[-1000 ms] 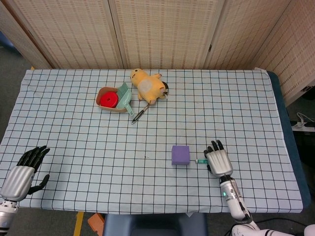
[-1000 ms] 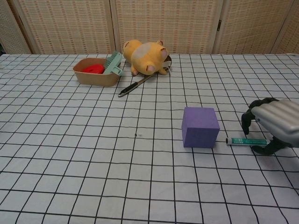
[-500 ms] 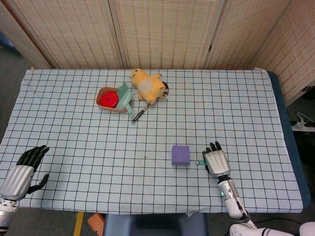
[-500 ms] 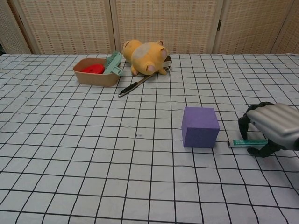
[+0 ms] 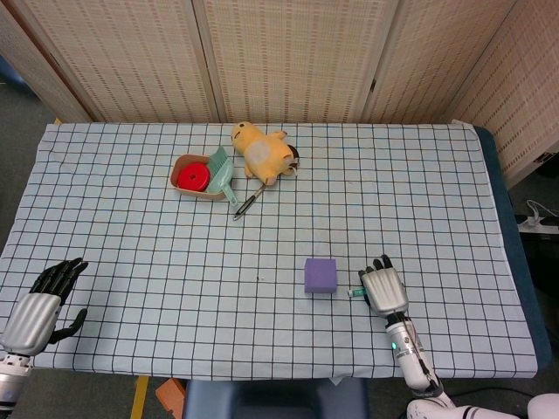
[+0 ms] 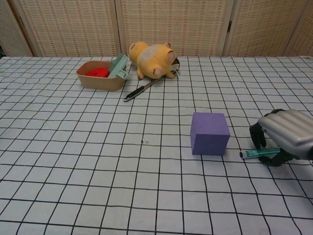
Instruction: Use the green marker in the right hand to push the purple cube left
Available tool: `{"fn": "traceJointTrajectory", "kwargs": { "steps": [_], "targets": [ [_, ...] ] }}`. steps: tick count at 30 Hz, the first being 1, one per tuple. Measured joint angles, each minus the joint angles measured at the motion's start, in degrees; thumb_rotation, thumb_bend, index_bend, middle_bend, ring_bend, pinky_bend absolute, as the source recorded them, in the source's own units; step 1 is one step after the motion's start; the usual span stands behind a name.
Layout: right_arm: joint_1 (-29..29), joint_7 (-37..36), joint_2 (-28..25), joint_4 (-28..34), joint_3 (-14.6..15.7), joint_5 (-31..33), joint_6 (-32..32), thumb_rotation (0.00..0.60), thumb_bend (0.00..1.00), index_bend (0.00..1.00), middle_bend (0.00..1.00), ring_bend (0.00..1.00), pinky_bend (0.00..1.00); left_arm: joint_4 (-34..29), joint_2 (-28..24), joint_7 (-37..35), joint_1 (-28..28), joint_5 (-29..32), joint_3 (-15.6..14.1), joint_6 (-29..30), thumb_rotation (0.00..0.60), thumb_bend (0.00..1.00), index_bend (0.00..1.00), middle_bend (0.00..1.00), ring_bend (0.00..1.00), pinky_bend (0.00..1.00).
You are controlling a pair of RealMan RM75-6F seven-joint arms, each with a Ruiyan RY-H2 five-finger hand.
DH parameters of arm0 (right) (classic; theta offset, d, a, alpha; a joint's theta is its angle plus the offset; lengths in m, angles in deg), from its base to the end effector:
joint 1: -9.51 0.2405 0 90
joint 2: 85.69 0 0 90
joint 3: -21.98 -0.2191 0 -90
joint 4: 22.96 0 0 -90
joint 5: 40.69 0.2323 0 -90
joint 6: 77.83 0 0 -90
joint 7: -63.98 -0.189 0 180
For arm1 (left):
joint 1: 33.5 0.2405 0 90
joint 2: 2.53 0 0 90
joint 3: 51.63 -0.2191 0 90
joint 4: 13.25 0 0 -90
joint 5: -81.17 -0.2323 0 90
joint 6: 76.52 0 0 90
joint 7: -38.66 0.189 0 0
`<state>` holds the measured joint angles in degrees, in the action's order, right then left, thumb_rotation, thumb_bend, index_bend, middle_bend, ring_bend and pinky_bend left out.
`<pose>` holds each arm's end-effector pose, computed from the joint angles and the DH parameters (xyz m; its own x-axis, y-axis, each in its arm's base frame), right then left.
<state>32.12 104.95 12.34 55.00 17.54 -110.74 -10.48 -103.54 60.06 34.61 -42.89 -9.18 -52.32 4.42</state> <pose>-0.2052 -0.2865 -0.0769 0.6899 -0.2014 0.6953 -0.7237 -0.2159 0.6555 -0.2798 0.2322 0.1056 0.4086 0.1041 0.9068 0.9083 -0.1442 -0.3927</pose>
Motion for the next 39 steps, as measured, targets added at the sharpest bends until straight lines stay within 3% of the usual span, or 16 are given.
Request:
{"fn": "traceJointTrajectory", "kwargs": {
  "steps": [17,23,30,39],
  "targets": [
    [-0.72,-2.91,0.76,-2.41,-0.2,-1.63,2.97,0.6,0.41,1.0,0.75,0.48,0.34,0.0,-0.08,-0.14,0.24,-0.02,0.06,0.59,0.6,0.44,0.0,0.0,0.0,0.1],
    [-0.75,-6.09,0.07,-1.78,-1.57,-2.42,4.06,0.6,0.42,1.0,0.77,0.5,0.35,0.01,0.02,0.11,0.25,0.03,0.1,0.54,0.6,0.44,0.0,0.0,0.0,0.1],
    [0.37,-3.69,-0.17,0.9,-2.28,-2.39,3.79,0.6,0.42,1.0,0.77,0.5,0.35,-0.04,0.09,0.22,0.22,0.1,0.15,0.53,0.6,0.46,0.0,0.0,0.0,0.1],
    [3.17,-1.45,2.97,0.05,-4.07,-1.83,2.49,0.6,0.42,1.0,0.78,0.51,0.35,0.02,-0.13,-0.3,0.32,0.29,0.27,0.69,0.6,0.46,0.0,0.0,0.0,0.1]
  ]
}}
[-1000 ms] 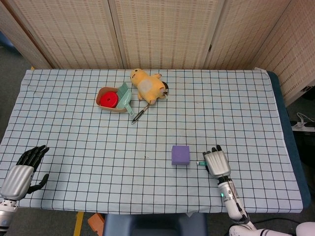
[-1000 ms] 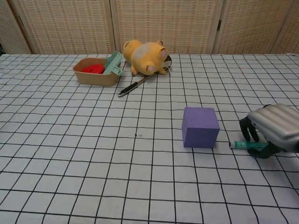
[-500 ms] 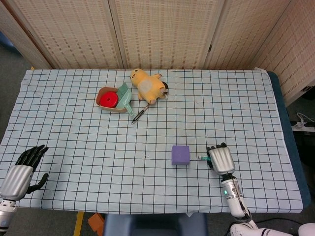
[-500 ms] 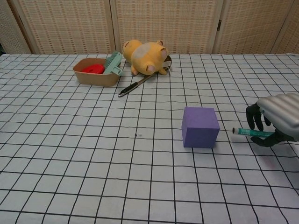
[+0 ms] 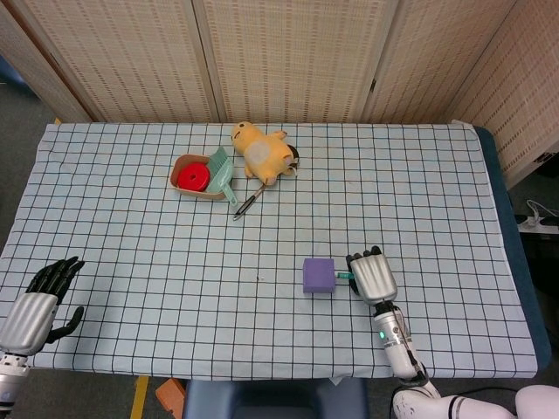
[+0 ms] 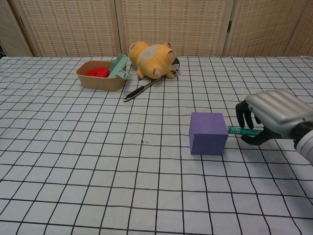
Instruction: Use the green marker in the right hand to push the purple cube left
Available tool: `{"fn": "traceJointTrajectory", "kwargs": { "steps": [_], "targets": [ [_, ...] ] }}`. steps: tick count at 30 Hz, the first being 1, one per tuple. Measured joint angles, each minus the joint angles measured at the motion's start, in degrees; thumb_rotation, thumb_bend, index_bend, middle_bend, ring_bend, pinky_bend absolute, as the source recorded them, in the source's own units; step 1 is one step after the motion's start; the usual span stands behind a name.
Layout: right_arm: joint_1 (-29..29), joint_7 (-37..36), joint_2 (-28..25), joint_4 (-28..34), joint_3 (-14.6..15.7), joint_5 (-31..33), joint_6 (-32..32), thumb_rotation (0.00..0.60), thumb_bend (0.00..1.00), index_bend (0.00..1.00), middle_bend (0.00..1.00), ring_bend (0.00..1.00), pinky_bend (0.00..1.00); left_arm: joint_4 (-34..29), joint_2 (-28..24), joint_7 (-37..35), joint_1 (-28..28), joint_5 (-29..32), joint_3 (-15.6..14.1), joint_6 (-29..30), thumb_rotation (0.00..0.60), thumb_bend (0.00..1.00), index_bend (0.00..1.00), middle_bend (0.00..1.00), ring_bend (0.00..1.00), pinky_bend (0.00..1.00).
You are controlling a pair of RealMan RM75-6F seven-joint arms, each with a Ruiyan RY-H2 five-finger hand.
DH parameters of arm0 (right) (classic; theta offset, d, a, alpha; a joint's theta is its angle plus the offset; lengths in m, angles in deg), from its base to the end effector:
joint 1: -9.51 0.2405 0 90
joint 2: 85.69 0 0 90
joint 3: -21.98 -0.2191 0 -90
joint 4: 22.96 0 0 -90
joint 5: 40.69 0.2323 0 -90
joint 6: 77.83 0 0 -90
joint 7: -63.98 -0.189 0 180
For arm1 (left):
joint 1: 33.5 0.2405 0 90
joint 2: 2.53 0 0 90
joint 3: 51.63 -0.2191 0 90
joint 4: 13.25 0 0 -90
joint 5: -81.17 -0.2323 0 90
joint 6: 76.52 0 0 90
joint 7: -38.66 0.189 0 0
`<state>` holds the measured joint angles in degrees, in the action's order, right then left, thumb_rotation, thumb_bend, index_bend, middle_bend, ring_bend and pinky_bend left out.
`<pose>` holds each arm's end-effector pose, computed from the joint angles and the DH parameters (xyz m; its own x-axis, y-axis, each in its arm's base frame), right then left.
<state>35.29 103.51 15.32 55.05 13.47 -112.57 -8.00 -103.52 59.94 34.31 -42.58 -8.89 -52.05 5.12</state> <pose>-0.1622 -0.3095 -0.0703 0.6262 -0.0940 0.7739 -0.7718 -0.2150 0.5984 -0.2806 0.2323 0.1095 0.4033 0.0898 0.9107 0.9109 -0.1349 -0.3901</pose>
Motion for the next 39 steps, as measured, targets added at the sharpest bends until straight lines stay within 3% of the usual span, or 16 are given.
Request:
{"fn": "traceJointTrajectory", "kwargs": {
  "steps": [12,19,39],
  "targets": [
    [3.53,3.29,2.2,2.1,-1.63,0.87,-2.08,0.6,0.42,1.0,0.78,0.51,0.35,0.07,-0.23,-0.74,0.09,-0.3,-0.03,0.31,0.6,0.46,0.0,0.0,0.0,0.1],
    [8.58,8.06,6.89,1.89,-4.92,5.28,-5.33,0.6,0.42,1.0,0.78,0.5,0.35,0.16,-0.56,-1.75,0.25,-0.19,0.06,0.62,0.6,0.46,0.0,0.0,0.0,0.1],
    [20.34,12.69,19.74,-7.4,-10.14,11.53,-8.77,0.6,0.42,1.0,0.78,0.51,0.35,0.85,-1.43,-4.89,0.4,-0.59,0.09,1.16,0.6,0.46,0.0,0.0,0.0,0.1]
  ]
}}
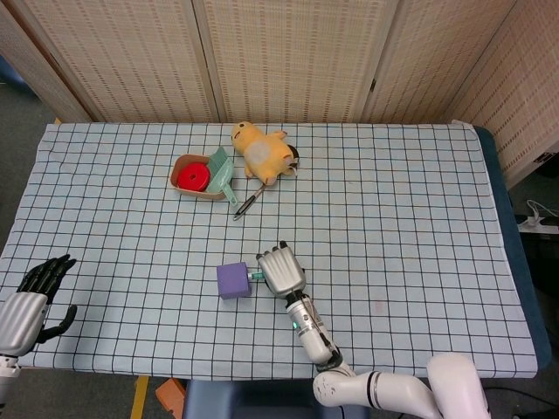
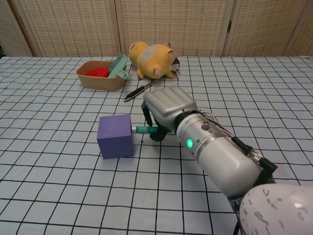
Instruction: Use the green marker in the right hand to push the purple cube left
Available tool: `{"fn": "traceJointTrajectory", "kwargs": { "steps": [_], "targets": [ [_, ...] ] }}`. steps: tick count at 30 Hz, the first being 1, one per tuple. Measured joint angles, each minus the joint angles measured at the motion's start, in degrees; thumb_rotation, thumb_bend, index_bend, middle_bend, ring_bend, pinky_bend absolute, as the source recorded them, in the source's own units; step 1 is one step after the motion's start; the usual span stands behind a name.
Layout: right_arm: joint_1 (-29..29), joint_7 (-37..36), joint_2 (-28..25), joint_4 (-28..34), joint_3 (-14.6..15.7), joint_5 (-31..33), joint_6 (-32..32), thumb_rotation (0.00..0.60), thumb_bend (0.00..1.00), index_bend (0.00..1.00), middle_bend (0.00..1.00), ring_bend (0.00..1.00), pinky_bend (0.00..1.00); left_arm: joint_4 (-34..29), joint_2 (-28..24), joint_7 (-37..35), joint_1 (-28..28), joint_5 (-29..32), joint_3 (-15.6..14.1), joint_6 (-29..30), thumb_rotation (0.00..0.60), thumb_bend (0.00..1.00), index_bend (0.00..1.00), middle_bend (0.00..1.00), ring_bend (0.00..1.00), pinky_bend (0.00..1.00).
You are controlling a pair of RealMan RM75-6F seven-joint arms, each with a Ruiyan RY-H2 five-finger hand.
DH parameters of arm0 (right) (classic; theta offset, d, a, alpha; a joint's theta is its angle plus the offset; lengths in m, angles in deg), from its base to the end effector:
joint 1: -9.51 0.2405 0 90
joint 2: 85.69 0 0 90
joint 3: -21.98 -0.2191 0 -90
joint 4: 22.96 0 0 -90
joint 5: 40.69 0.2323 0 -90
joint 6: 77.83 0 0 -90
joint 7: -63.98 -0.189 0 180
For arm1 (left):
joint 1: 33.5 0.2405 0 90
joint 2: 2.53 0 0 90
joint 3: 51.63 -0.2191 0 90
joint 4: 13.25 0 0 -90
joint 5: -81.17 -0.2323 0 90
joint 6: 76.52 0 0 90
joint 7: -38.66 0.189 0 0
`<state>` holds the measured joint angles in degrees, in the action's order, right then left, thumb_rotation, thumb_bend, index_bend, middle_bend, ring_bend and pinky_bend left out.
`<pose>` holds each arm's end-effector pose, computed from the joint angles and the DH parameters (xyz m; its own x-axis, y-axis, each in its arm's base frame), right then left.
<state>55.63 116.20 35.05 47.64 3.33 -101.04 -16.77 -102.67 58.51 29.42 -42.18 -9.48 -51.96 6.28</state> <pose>-0.0012 -0.3261 -0.1530 0.5944 -0.1180 0.7954 -0.7570 -0.4157 0.5041 -0.2849 0.2317 0.1219 0.3598 0.0778 0.9298 0.9281 -0.1318 -0.3482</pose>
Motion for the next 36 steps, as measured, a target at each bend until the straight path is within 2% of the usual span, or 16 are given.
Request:
{"fn": "traceJointTrajectory", "kwargs": {
  "steps": [20,28,36],
  "targets": [
    [9.98,-5.16,8.99,-12.41,-5.05,3.78,-5.5,0.6,0.41,1.0,0.78,0.51,0.35,0.53,-0.23,-1.53,-0.31,0.81,0.34,-0.81,0.6,0.46,0.0,0.0,0.0,0.1],
    [13.84,-8.25,9.24,-13.46,-3.32,6.44,-4.85,0.6,0.41,1.0,0.78,0.51,0.35,0.99,-0.45,-2.48,-0.24,1.0,0.48,-0.69,0.6,0.46,0.0,0.0,0.0,0.1],
    [12.4,-7.23,7.43,-11.78,-2.02,5.88,-1.16,0.6,0.41,1.0,0.78,0.51,0.35,0.89,-0.34,-1.86,-0.15,0.84,0.43,-0.51,0.6,0.46,0.0,0.0,0.0,0.1]
  ]
}}
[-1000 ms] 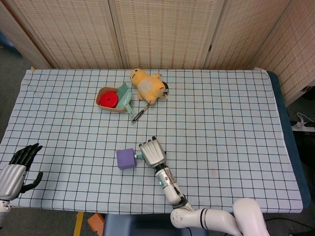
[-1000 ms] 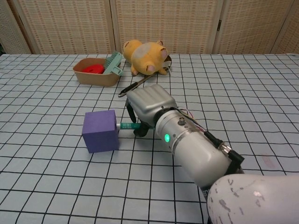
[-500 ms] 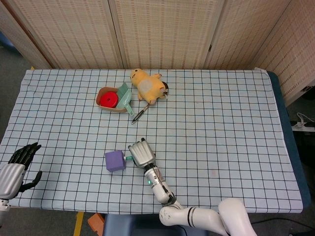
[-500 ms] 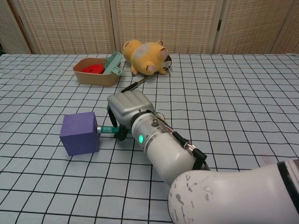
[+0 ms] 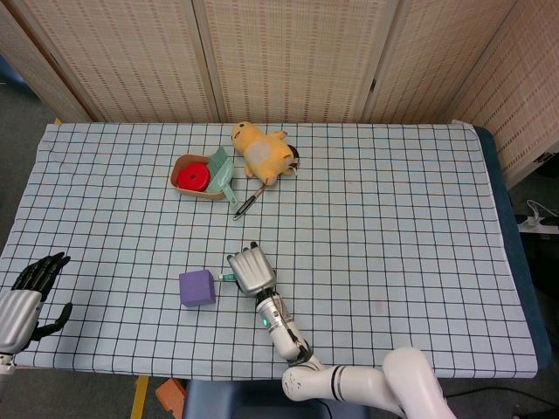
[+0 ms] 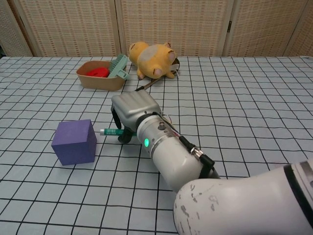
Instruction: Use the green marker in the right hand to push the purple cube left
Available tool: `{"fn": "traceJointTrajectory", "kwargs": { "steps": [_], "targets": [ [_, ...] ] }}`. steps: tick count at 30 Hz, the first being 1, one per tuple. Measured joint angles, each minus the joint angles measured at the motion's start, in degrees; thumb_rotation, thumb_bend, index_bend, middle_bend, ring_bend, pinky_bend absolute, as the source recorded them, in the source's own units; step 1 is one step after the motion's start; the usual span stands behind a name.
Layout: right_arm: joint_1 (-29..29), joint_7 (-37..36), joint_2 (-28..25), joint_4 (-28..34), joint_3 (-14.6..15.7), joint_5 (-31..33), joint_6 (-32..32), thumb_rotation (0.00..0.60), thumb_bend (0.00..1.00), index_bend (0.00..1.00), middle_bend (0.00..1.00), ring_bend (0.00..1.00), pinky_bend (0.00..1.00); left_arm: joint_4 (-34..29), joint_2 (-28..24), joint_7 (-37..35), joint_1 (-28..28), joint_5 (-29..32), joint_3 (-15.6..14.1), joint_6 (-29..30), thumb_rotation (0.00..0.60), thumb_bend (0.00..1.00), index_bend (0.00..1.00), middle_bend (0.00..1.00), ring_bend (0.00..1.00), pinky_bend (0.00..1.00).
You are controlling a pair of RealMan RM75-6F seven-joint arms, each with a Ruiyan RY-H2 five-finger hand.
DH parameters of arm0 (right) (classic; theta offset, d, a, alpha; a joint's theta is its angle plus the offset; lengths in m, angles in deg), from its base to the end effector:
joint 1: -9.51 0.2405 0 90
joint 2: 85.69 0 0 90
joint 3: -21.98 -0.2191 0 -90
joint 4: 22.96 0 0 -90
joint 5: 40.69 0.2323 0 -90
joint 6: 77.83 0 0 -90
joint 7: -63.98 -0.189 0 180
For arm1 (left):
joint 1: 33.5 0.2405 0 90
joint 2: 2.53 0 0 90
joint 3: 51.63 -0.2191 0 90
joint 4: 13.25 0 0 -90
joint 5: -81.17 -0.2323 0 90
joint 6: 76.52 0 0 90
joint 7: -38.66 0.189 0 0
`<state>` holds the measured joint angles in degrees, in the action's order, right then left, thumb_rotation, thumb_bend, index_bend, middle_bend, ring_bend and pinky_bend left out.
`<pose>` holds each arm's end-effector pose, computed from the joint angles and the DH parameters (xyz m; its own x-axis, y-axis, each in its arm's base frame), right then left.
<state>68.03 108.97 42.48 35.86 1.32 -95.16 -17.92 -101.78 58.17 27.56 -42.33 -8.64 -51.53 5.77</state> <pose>0.0372 -0.3335 -0.1825 0.5379 -0.1502 0.8295 -0.7877 -0.4400 0.4311 -0.2906 0.2351 0.1269 0.3477 0.0768 0.9344 0.9340 -0.1159 -0.3380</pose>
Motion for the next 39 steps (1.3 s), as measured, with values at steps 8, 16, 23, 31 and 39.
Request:
{"fn": "traceJointTrajectory", "kwargs": {
  "steps": [8,16,23,31,39],
  "targets": [
    [-6.94,2.7,-9.78,10.95,4.82,-1.88,5.38,0.6,0.41,1.0,0.78,0.51,0.35,-0.46,0.36,1.85,0.12,-0.09,-0.06,0.16,0.6,0.46,0.0,0.0,0.0,0.1],
    [-16.92,1.74,-24.99,22.3,11.6,-2.34,8.98,0.6,0.41,0.97,0.78,0.5,0.35,-0.92,1.13,4.37,-0.15,-0.33,-0.2,-0.39,0.6,0.45,0.0,0.0,0.0,0.1],
    [-22.72,-9.64,-29.34,20.07,17.3,-6.91,8.87,0.6,0.38,0.65,0.6,0.42,0.34,-1.06,1.8,5.63,-0.67,0.81,0.15,-1.64,0.6,0.46,0.0,0.0,0.0,0.1],
    [-24.75,-12.59,-33.25,19.56,20.88,-8.09,1.71,0.6,0.17,0.0,0.0,0.0,0.13,-0.95,2.12,6.51,-1.02,1.47,0.3,-2.44,0.6,0.45,0.0,0.0,0.0,0.1],
    [-29.15,-19.84,-39.93,26.83,22.98,-15.55,7.77,0.6,0.15,0.0,0.0,0.0,0.05,-0.81,2.03,6.65,-0.83,2.14,0.48,-2.31,0.6,0.45,0.0,0.0,0.0,0.1]
  ]
}}
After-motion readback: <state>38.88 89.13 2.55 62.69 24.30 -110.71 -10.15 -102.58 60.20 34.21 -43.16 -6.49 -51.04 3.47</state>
